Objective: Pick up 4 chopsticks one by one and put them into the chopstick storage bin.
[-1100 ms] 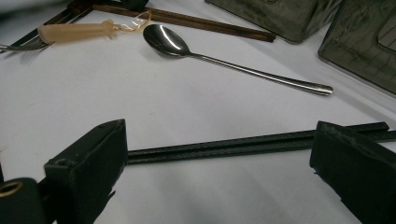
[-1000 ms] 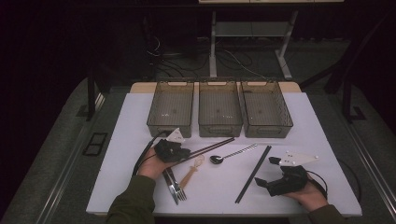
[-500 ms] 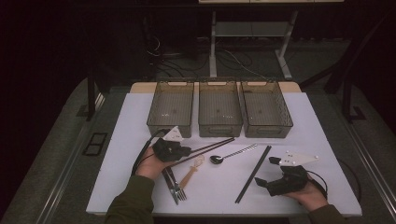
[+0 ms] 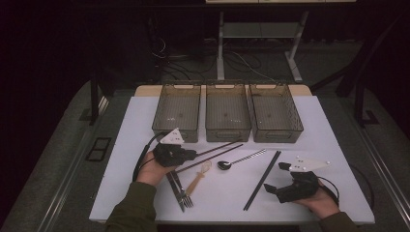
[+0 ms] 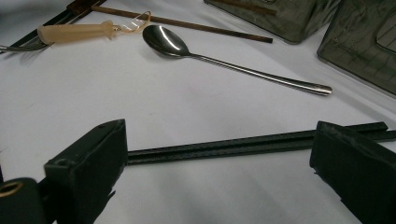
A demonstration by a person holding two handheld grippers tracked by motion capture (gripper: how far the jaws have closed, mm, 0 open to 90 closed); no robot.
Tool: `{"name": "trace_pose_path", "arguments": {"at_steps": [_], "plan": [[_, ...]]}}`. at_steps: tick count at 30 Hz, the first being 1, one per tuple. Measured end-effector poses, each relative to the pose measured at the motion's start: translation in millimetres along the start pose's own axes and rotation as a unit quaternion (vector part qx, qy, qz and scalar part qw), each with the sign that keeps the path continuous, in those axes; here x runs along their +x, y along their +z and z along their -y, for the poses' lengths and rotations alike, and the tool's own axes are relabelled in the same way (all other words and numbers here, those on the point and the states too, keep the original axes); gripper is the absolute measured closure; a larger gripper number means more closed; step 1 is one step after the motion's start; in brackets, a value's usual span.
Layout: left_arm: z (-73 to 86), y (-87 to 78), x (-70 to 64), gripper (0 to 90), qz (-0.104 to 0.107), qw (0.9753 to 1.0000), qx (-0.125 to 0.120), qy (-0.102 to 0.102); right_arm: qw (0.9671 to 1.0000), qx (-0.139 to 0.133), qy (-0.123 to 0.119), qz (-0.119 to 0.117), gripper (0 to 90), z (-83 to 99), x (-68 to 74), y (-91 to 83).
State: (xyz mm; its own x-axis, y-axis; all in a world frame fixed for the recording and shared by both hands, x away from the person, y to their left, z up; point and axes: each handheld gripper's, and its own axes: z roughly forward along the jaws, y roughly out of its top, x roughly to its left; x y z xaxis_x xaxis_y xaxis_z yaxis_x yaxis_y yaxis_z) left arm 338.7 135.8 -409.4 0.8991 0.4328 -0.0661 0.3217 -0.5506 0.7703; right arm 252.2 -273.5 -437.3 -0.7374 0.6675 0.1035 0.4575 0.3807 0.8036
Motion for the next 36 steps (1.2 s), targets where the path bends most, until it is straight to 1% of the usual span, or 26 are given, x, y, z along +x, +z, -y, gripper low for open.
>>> {"name": "trace_pose_path", "arguments": {"at_steps": [2, 4, 8, 12, 14, 17, 22, 24, 26, 30, 33, 36], "plan": [[-1.1, -2.2, -1.1, 84.2, 0.003, 1.0000, -0.006, 0.003, 1.0000, 0.000, 0.001, 0.000, 4.4, 0.0, 0.0, -0.2], [-2.1, -4.5, -2.9, 84.2, 0.011, 0.9998, -0.018, 0.005, 1.0000, 0.000, 0.001, 0.000, 4.4, 0.0, 0.0, -0.3], [-5.5, -9.5, -6.8, 84.1, 0.015, 0.9994, -0.028, 0.012, 1.0000, 0.000, 0.000, 0.000, 4.4, 0.0, 0.0, -0.1], [-7.8, -13.5, -8.2, 84.1, 0.019, 0.9990, -0.040, 0.011, 1.0000, 0.000, 0.000, -0.001, 4.4, 0.0, 0.0, -0.2], [-8.2, -14.7, -8.5, 84.1, 0.019, 0.9988, -0.044, 0.005, 1.0000, -0.001, 0.000, -0.001, 4.4, 0.0, -0.1, -0.3], [-9.3, -17.3, -8.2, 84.1, 0.019, 0.9987, -0.046, 0.005, 1.0000, -0.001, 0.001, -0.001, 4.4, 0.0, -0.2, -0.1], [-11.4, -23.6, -7.2, 84.1, 0.020, 0.9977, -0.065, -0.004, 0.9999, -0.009, 0.011, -0.003, 4.4, 0.4, -2.7, -0.8], [-11.5, -25.6, -6.5, 84.1, 0.019, 0.9971, -0.073, -0.013, 0.9998, -0.011, 0.017, -0.004, 4.4, 1.3, -5.2, 0.4], [-11.4, -27.6, -5.6, 84.1, 0.017, 0.9970, -0.074, -0.015, 0.9996, -0.011, 0.024, -0.003, 4.4, 1.9, -7.6, 1.8], [-11.1, -30.0, -3.3, 84.1, 0.013, 0.9967, -0.078, -0.019, 0.9997, -0.008, 0.025, 0.000, 4.4, 2.4, -8.9, 3.7], [-10.5, -31.4, -0.9, 84.1, 0.010, 0.9965, -0.080, -0.023, 0.9996, -0.010, 0.028, 0.003, 4.4, 2.3, -10.1, 3.2], [-10.7, -33.0, 2.6, 84.1, 0.001, 0.9965, -0.078, -0.030, 0.9995, -0.011, 0.028, 0.004, 4.4, 2.2, -10.1, 2.7]]}}
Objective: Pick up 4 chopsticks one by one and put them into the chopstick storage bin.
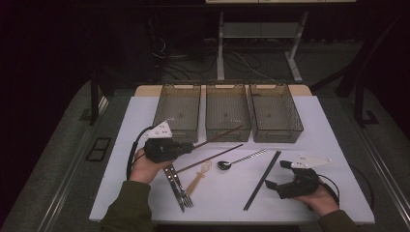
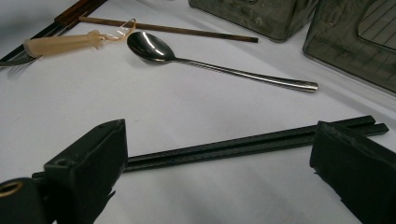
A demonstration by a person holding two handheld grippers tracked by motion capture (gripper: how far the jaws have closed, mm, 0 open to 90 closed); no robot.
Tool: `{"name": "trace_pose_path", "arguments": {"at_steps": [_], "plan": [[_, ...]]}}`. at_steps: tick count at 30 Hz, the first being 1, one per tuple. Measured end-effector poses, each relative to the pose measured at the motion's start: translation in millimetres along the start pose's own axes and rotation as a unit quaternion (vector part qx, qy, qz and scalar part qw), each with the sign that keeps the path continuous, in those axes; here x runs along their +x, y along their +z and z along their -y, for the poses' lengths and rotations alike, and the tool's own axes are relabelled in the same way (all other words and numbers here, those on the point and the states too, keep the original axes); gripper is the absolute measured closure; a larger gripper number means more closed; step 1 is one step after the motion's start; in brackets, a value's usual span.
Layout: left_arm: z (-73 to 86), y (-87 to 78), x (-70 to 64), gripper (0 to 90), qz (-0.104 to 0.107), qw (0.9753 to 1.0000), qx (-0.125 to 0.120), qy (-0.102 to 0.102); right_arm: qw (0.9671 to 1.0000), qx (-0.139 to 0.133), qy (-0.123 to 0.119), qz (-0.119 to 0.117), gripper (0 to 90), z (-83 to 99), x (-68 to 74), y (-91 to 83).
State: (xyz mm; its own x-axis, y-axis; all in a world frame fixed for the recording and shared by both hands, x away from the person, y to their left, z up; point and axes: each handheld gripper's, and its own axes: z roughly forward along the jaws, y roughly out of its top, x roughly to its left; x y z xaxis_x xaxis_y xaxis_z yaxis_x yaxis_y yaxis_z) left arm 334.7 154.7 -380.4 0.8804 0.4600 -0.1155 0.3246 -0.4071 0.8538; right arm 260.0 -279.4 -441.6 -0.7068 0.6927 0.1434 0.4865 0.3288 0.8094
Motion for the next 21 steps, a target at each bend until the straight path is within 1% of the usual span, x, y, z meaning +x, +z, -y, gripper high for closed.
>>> {"name": "trace_pose_path", "arguments": {"at_steps": [4, 7, 10, 14, 15, 17, 21], "plan": [[-1.1, -2.0, 3.7, 84.1, -0.010, 0.9999, -0.001, -0.009, 1.0000, 0.001, -0.002, -0.001, 4.4, 0.0, 1.0, -0.1], [-2.7, -3.1, 6.4, 84.1, -0.015, 0.9998, -0.003, -0.013, 1.0000, 0.000, -0.002, 0.000, 4.4, 0.5, 1.0, -1.6], [-4.0, -3.1, 8.7, 84.1, -0.023, 0.9996, -0.003, -0.016, 1.0000, -0.002, -0.001, 0.001, 4.4, 0.4, 0.9, -2.1], [-6.4, -4.1, 11.6, 84.1, -0.029, 0.9993, -0.006, -0.021, 1.0000, 0.001, -0.003, 0.001, 4.4, 1.5, 1.0, -2.1], [-6.4, -4.1, 12.6, 84.1, -0.030, 0.9992, -0.007, -0.025, 1.0000, 0.000, -0.001, 0.002, 4.4, 1.3, 1.0, -2.7], [-7.0, -4.0, 15.0, 84.1, -0.035, 0.9990, -0.005, -0.026, 1.0000, -0.003, 0.000, 0.002, 4.4, 0.8, 0.7, -3.1], [-10.5, -3.7, 19.1, 84.1, -0.050, 0.9984, -0.002, -0.028, 1.0000, 0.001, -0.005, 0.001, 4.4, 0.7, 1.9, -1.5]]}}
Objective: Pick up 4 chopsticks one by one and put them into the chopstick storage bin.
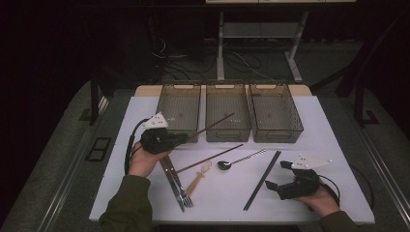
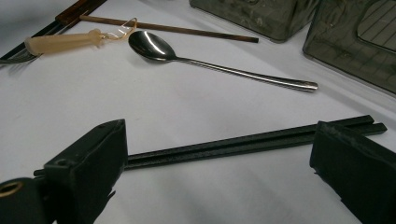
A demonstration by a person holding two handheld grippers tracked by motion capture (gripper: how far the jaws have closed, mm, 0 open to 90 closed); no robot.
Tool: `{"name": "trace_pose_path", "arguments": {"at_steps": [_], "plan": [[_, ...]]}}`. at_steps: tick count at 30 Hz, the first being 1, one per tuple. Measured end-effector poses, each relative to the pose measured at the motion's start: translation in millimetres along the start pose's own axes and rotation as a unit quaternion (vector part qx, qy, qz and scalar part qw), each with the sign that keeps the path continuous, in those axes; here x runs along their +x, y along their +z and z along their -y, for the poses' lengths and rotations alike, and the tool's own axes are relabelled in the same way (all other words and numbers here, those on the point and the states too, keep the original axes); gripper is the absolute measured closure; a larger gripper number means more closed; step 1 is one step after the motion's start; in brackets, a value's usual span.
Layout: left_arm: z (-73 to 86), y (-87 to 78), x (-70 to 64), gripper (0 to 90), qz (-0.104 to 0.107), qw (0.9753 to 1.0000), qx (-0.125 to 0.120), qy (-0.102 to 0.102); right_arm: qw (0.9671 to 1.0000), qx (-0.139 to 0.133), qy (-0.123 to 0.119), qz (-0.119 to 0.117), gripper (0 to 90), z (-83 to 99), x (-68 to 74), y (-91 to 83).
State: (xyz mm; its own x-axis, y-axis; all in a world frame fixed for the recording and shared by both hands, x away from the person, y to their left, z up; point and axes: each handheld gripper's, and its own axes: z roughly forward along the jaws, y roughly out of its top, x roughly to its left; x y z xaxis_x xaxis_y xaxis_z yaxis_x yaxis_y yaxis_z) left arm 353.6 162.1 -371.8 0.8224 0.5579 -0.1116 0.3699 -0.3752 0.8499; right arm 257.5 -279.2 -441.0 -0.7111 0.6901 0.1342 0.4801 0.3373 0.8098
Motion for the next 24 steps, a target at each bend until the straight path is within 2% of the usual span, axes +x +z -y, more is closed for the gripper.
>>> {"name": "trace_pose_path", "arguments": {"at_steps": [11, 17, 24], "plan": [[-10.3, 4.8, 23.0, 84.1, -0.041, 0.9991, 0.009, -0.012, 1.0000, -0.002, 0.002, 0.000, 4.4, 0.0, 0.8, -0.6], [-12.5, 6.1, 40.4, 84.1, -0.050, 0.9981, 0.009, -0.034, 1.0000, -0.003, 0.000, -0.001, 4.4, 0.0, 1.0, -0.9], [-15.2, 6.7, 57.6, 84.1, -0.076, 0.9956, 0.010, -0.055, 1.0000, -0.004, 0.000, 0.000, 4.4, 0.0, 0.8, -1.4]]}}
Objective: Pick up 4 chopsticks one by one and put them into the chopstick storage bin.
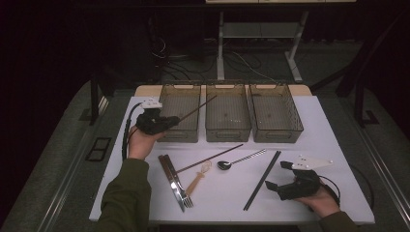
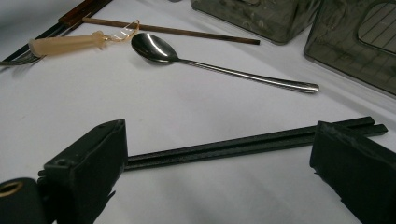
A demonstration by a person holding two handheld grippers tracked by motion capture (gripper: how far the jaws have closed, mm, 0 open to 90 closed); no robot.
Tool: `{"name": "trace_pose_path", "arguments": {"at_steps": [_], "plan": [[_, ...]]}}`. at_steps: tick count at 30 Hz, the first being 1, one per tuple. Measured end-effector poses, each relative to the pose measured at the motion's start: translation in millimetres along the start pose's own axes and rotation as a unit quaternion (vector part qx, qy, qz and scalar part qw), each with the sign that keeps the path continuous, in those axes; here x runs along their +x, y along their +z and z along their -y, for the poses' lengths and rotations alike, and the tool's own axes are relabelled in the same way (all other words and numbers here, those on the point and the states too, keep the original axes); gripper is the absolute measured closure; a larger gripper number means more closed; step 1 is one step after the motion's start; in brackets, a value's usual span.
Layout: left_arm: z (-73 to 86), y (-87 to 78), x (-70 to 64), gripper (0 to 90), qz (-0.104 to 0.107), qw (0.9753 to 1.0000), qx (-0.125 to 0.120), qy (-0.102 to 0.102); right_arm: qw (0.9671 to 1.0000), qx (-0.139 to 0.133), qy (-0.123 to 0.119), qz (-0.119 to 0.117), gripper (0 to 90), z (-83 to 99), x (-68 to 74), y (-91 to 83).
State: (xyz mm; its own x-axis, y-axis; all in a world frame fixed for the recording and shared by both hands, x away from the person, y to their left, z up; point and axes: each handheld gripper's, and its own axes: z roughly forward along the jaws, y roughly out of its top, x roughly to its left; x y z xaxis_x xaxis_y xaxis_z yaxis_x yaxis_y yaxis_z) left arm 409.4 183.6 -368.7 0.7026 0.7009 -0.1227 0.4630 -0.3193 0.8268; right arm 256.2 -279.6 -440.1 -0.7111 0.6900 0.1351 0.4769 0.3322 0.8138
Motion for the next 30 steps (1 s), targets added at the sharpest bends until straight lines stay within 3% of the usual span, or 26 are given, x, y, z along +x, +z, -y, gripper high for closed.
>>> {"name": "trace_pose_path", "arguments": {"at_steps": [9, 12, 19, 23, 30], "plan": [[-11.2, 6.3, 19.5, 84.1, -0.048, 0.9985, 0.003, -0.024, 1.0000, 0.000, 0.001, 0.000, 4.4, -0.1, -0.1, 0.1], [-10.4, 11.0, 24.5, 84.1, -0.065, 0.9973, 0.008, -0.033, 1.0000, 0.000, 0.001, 0.000, 4.4, -0.1, -0.1, 0.2], [-4.1, 24.2, 33.4, 84.1, -0.090, 0.9930, 0.015, -0.075, 1.0000, -0.001, -0.002, 0.000, 4.4, -0.1, 0.1, -0.1], [-3.9, 29.9, 33.3, 84.1, -0.105, 0.9914, 0.026, -0.074, 1.0000, -0.001, -0.003, -0.001, 4.4, -0.1, 0.4, -0.1], [-1.9, 38.5, 32.1, 84.0, -0.110, 0.9902, 0.047, -0.073, 1.0000, -0.001, -0.002, -0.002, 4.4, -0.2, 0.9, -0.4]]}}
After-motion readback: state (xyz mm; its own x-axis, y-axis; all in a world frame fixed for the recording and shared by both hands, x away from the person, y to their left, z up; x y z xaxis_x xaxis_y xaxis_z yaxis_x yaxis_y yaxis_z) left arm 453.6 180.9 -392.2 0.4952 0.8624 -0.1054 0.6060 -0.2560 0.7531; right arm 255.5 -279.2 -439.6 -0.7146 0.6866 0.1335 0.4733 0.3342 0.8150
